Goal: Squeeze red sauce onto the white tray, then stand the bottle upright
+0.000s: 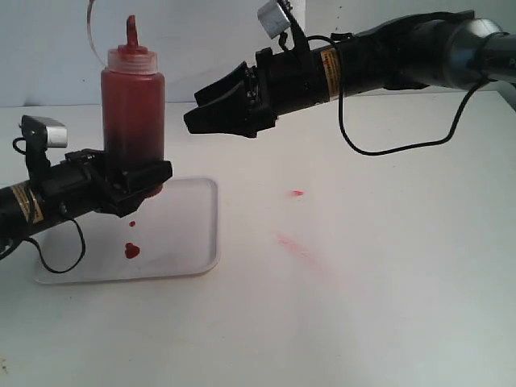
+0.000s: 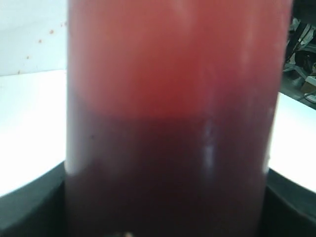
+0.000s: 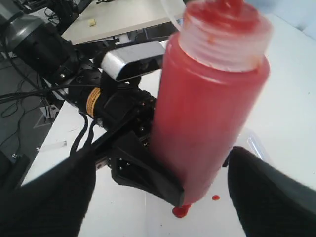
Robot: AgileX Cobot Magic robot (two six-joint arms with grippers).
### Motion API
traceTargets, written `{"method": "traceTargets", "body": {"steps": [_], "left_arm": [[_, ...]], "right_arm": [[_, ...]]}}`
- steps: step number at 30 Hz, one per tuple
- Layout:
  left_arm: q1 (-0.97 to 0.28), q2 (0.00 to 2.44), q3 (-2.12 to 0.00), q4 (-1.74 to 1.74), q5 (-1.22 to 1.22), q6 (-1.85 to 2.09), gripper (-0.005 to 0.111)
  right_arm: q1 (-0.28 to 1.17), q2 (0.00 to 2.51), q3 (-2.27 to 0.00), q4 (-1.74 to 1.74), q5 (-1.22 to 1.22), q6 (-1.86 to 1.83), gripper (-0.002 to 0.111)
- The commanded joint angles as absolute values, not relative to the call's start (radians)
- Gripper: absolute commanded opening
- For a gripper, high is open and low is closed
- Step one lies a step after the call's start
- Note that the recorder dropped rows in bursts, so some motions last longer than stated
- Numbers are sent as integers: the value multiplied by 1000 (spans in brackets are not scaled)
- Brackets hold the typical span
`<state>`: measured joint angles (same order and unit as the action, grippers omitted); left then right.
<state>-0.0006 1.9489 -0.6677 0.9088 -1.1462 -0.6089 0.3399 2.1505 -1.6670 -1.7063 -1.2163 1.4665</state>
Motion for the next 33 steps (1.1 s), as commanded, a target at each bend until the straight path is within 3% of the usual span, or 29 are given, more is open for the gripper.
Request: {"method": "traceTargets", "body": {"steps": [1, 15, 19, 33], "left_arm": [[0, 1952, -669, 888, -1221, -604, 0], [-11, 1952, -779, 1038, -1221, -628, 0], [-68, 1956, -798, 1065, -1221, -601, 0], [-132, 1956, -798, 1055, -1221, -568, 0]], "right_arm": [[365, 2140, -1665, -1708, -1221, 1413, 68], [420, 2162, -1665, -1629, -964, 1407, 68], [425, 2203, -1665, -1416, -1048, 1376, 68], [499, 2225, -1665, -1533, -1051, 1360, 68]]}}
